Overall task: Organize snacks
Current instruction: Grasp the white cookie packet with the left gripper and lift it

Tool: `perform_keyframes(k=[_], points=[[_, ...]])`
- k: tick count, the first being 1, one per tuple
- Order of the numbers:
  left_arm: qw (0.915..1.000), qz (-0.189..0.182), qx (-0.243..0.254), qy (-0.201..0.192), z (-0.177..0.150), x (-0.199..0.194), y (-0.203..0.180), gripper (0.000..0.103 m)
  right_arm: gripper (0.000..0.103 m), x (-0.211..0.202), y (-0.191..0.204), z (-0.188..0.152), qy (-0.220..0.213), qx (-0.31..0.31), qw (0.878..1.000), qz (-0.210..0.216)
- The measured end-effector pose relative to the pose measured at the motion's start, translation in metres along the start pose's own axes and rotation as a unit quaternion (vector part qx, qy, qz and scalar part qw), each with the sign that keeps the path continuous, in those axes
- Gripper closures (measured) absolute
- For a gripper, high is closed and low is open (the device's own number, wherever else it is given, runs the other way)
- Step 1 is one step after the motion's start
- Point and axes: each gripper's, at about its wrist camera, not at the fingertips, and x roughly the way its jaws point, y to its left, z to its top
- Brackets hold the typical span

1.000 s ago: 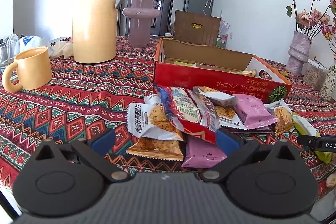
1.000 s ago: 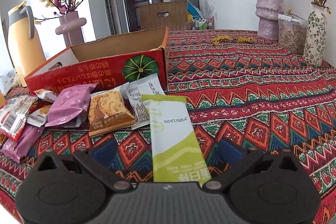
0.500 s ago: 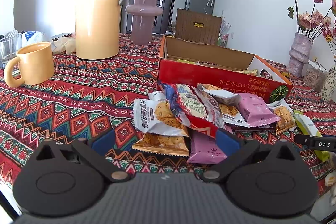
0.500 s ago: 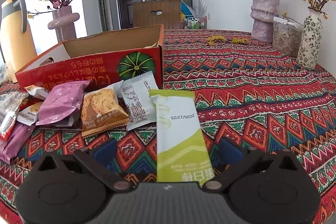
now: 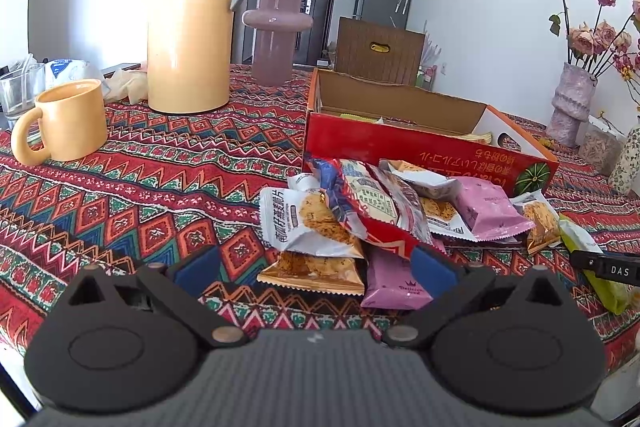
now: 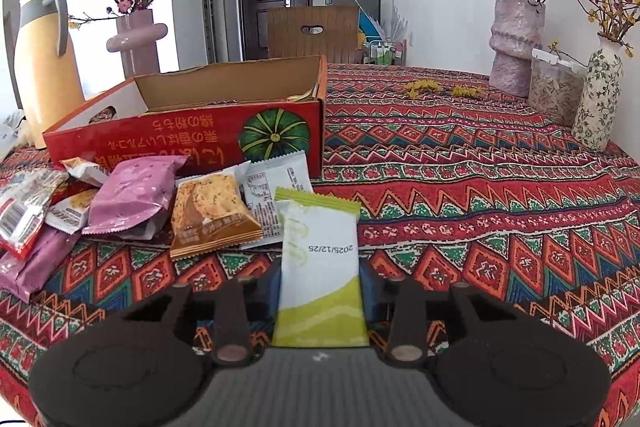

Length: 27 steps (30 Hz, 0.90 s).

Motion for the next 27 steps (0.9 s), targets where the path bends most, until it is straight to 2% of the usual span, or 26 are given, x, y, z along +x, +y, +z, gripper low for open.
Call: perform_keyframes(k=[14,27], points=[[1.0,0.004,-0.001,-0.001,0.001,-0.001,0.002,0.0,0.066,-0.032,0.005,0.0,-0.058,0.018,0.998,0.011],[0.9998,0.018,-0.004,-0.003,0.003,-0.002,0.01,0.0,0.066,-0.038,0.008,0.001,-0.068,0.019,0.997,0.023]])
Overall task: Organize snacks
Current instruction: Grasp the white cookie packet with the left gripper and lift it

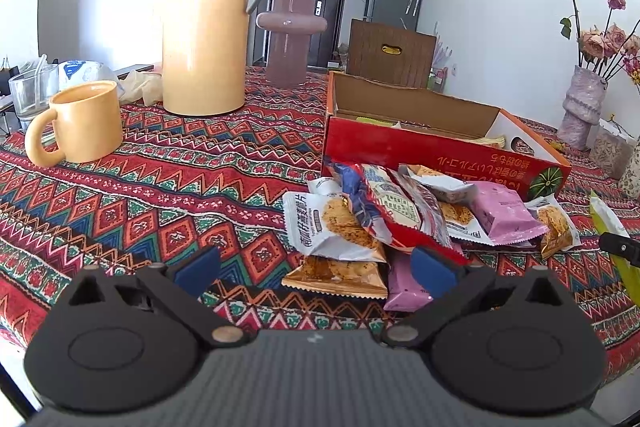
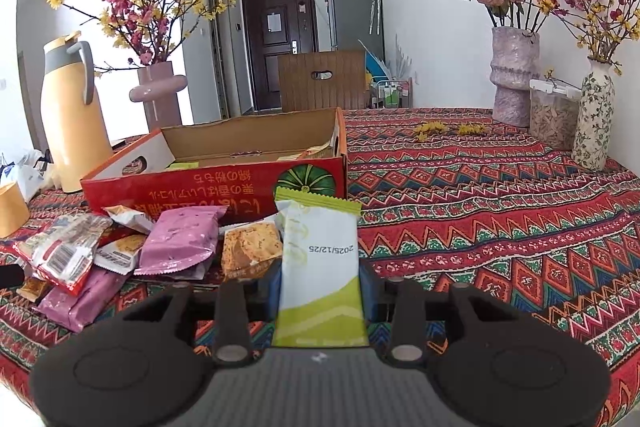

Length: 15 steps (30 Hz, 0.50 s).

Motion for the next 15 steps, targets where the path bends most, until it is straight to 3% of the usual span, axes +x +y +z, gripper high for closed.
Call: perform_keyframes(k=[9,15], points=[[0.9985,0.021,0.046,0.02,0.008,0.019,0.0,0.0,0.066,0.002,-0.001,-0.001,0.002,0.003,1.0,0.001],[0.996,0.012,0.085,0.026,0.014,0.034,-0.012,0.0,0.066,0.002,-0.002,-0.002,0.003,0.004,1.0,-0.001]])
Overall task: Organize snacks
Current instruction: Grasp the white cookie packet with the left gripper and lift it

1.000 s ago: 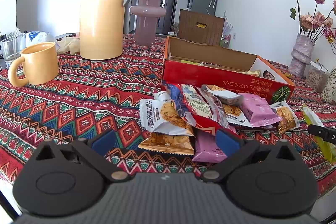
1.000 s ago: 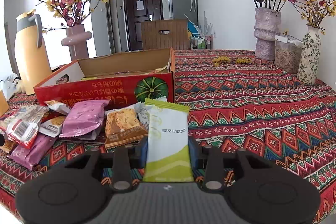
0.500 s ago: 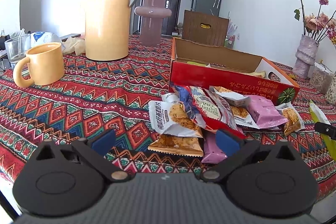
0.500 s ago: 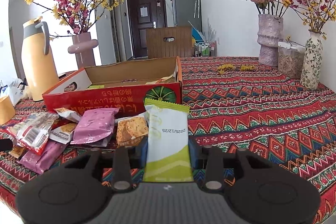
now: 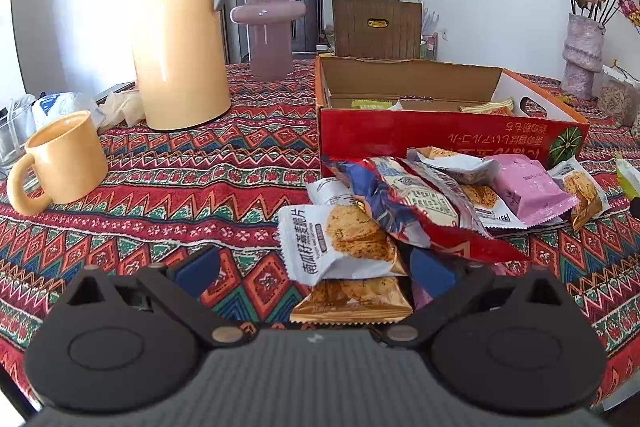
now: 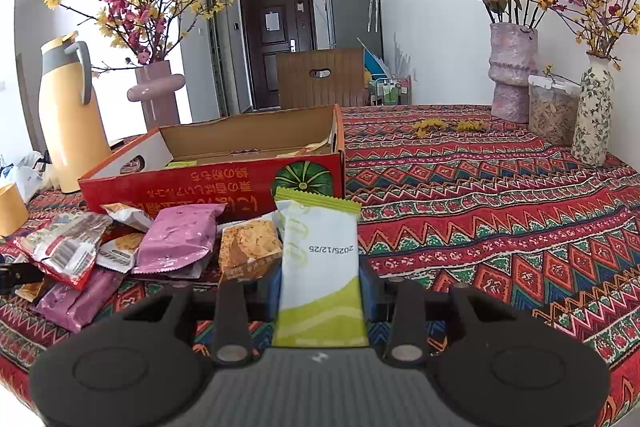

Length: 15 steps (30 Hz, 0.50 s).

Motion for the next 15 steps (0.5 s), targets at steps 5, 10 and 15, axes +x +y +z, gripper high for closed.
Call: perform_keyframes(k=[5,10,15], points=[[0.9998,0.01,0.014,0.008,0.004,0.014,-0.005,0.001,0.066,0.001,0.0,-0.001,0.002,0.001,1.0,0.001],[0.9992,0.011,0.033,0.018,0.008,0.027,-0.008,0.028,0.066,0.002,0.0,-0.001,0.004,0.002,1.0,0.002],[0.9993,-0.007,0.031,0.022,0.007,0.028,-0.004,0.053,0.066,0.003,-0.001,-0.002,0.004,0.004,1.0,0.003]])
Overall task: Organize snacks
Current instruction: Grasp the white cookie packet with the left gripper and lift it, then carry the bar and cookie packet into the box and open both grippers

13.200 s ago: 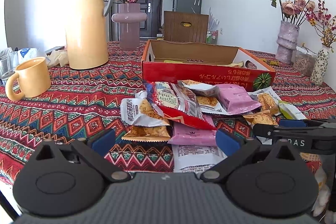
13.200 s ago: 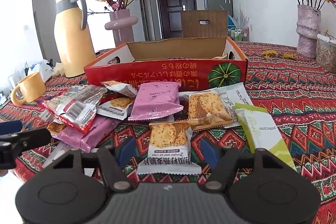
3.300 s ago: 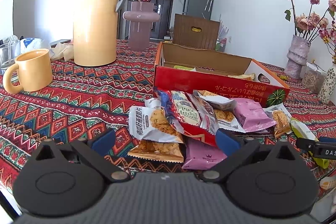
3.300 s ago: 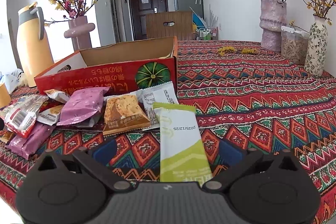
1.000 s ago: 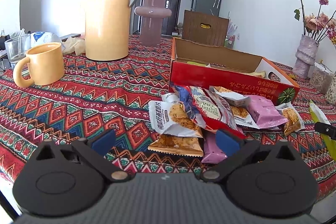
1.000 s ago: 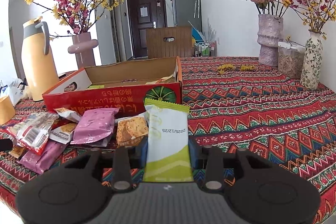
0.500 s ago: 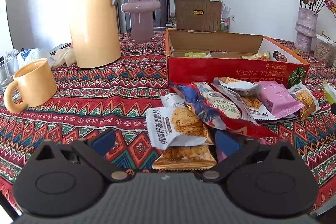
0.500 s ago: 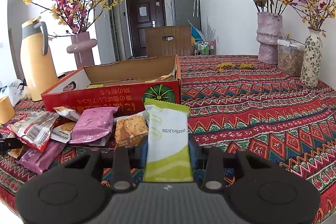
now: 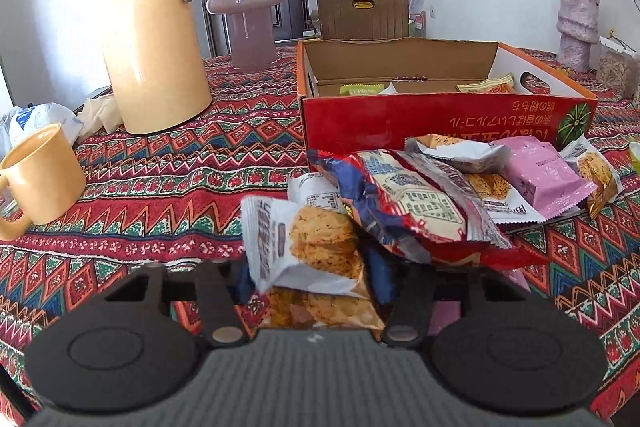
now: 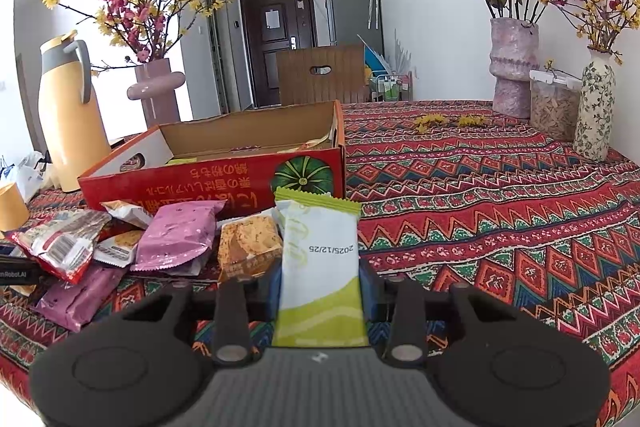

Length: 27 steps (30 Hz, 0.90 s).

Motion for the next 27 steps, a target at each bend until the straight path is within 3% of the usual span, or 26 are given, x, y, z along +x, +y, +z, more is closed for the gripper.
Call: perform_keyframes(k=[14,27], points=[[0.9991,0.012,-0.019,-0.038,-0.001,-0.03,0.019,0.054,0.066,-0.003,0.005,0.001,-0.002,-0.003,1.0,0.008],[0.9956,0.0,-0.023,-0.091,0.024,-0.062,0.019,0.054,0.066,-0.012,0.02,0.02,-0.033,-0.014,0.999,0.025]])
